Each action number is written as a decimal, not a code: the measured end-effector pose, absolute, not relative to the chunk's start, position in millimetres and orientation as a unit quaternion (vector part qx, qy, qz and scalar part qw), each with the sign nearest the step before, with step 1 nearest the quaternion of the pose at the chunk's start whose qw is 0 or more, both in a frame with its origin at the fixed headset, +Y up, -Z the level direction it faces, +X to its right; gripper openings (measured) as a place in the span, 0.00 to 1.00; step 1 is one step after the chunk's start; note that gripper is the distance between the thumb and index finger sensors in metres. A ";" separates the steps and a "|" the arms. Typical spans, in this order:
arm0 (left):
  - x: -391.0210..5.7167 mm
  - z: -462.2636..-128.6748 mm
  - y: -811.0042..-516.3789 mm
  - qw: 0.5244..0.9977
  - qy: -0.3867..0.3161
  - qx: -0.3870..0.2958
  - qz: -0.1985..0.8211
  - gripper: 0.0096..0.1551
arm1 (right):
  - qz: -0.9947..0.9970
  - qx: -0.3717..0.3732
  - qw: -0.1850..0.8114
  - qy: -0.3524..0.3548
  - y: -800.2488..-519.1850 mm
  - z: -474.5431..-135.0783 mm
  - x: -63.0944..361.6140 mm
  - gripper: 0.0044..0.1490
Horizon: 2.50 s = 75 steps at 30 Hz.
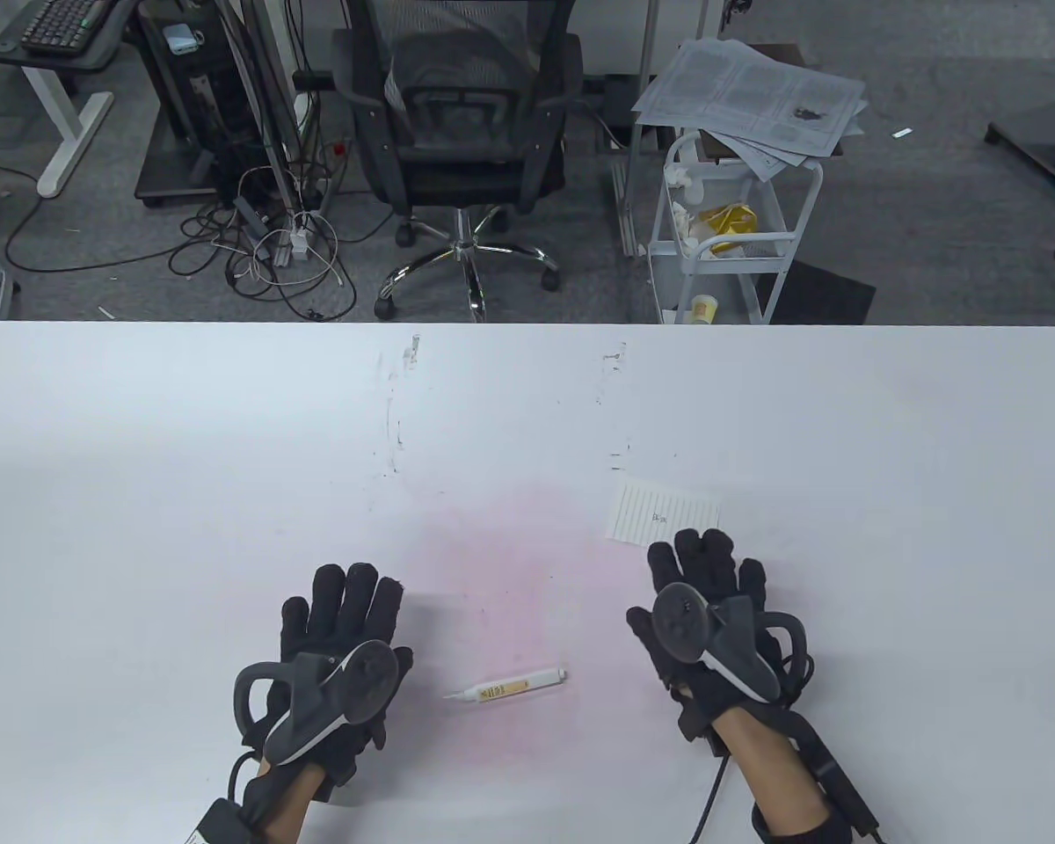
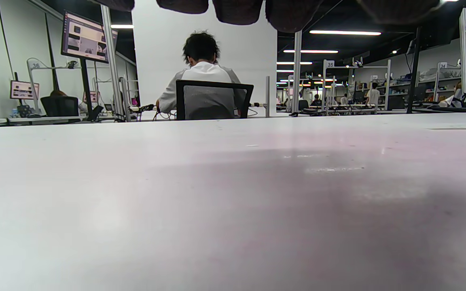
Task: Squeeze and apply correction pen on text
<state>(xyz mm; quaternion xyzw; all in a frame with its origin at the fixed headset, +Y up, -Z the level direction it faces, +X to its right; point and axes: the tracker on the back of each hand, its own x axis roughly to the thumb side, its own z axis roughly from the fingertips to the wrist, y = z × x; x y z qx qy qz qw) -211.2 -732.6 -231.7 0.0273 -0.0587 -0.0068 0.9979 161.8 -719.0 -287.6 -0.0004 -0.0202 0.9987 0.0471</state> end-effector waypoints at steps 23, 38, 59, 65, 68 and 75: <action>-210.3 -236.4 -740.6 0.998 -0.058 -0.003 -0.013 0.43 | 0.986 -0.156 0.020 0.052 -740.6 -394.5 219.2 0.51; -210.5 -238.0 -740.5 0.998 -0.055 -0.009 -0.011 0.43 | 0.982 -0.151 0.022 0.113 -763.5 -403.6 212.9 0.51; -209.8 -238.2 -741.5 0.998 -0.057 -0.011 -0.013 0.43 | 0.982 -0.160 0.054 0.085 -755.4 -395.0 202.1 0.42; -210.2 -238.1 -742.5 0.998 -0.058 -0.012 -0.012 0.43 | 0.981 -0.176 0.048 0.070 -753.5 -394.5 200.3 0.35; -210.1 -237.9 -742.7 0.998 -0.058 -0.013 -0.013 0.43 | 0.978 -0.188 0.051 0.071 -754.2 -393.5 201.1 0.30; -210.0 -237.7 -743.2 0.998 -0.058 -0.015 -0.014 0.43 | 0.975 -0.201 0.071 0.062 -754.6 -391.8 201.5 0.25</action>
